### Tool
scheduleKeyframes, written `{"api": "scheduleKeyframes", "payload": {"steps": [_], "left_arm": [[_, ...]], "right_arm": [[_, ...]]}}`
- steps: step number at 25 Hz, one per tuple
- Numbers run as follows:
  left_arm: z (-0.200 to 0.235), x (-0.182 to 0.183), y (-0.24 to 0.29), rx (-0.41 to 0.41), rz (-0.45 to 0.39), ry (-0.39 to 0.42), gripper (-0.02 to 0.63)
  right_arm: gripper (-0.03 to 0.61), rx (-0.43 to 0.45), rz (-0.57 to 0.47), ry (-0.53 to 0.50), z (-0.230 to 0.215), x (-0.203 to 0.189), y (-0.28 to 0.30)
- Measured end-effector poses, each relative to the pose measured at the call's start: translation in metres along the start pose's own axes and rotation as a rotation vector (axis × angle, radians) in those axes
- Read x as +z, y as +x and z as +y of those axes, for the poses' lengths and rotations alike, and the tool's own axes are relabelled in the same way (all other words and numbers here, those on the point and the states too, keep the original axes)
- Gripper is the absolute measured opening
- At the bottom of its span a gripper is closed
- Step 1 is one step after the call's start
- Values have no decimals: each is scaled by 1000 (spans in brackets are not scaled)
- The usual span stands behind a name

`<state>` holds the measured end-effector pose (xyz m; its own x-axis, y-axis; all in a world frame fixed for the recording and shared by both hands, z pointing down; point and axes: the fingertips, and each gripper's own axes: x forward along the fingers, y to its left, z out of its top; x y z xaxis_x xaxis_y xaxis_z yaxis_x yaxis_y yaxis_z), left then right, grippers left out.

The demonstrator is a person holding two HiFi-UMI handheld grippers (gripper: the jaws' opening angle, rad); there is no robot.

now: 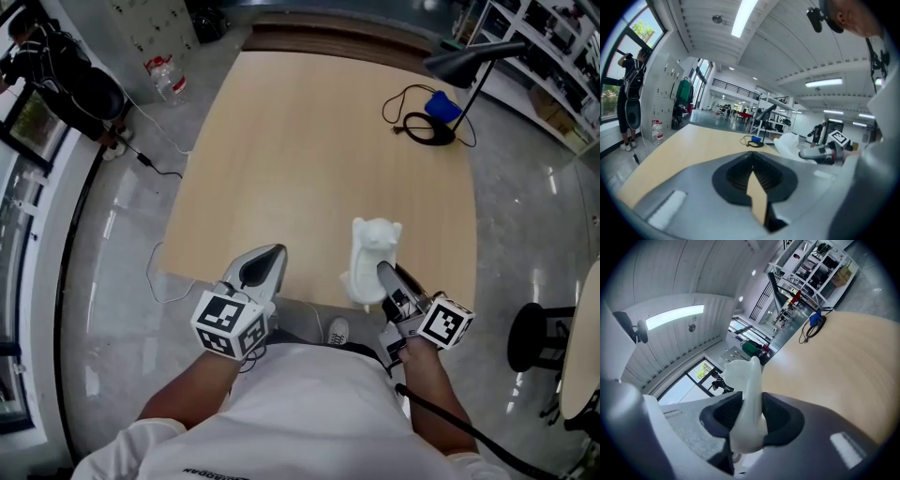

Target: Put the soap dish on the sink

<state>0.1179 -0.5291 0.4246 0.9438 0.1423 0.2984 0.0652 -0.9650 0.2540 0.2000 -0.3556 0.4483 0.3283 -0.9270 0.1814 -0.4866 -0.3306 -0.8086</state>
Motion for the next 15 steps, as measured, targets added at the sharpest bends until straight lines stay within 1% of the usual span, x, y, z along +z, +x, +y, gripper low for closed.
{"api": "scheduleKeyframes", "payload": {"steps": [4,8,11,15], "left_arm": [[16,2,2,-28,14,9,9],[43,8,3,-52,24,13,9],[55,8,3,-69,32,22,9],[68,3,6,-90,51,44,9]], "right_arm": [[135,-14,-20,-1,8,-3,13],[135,-44,-28,-5,15,-10,34],[135,-67,-33,-6,18,-14,43],[135,-66,-49,32,24,-19,61]]}}
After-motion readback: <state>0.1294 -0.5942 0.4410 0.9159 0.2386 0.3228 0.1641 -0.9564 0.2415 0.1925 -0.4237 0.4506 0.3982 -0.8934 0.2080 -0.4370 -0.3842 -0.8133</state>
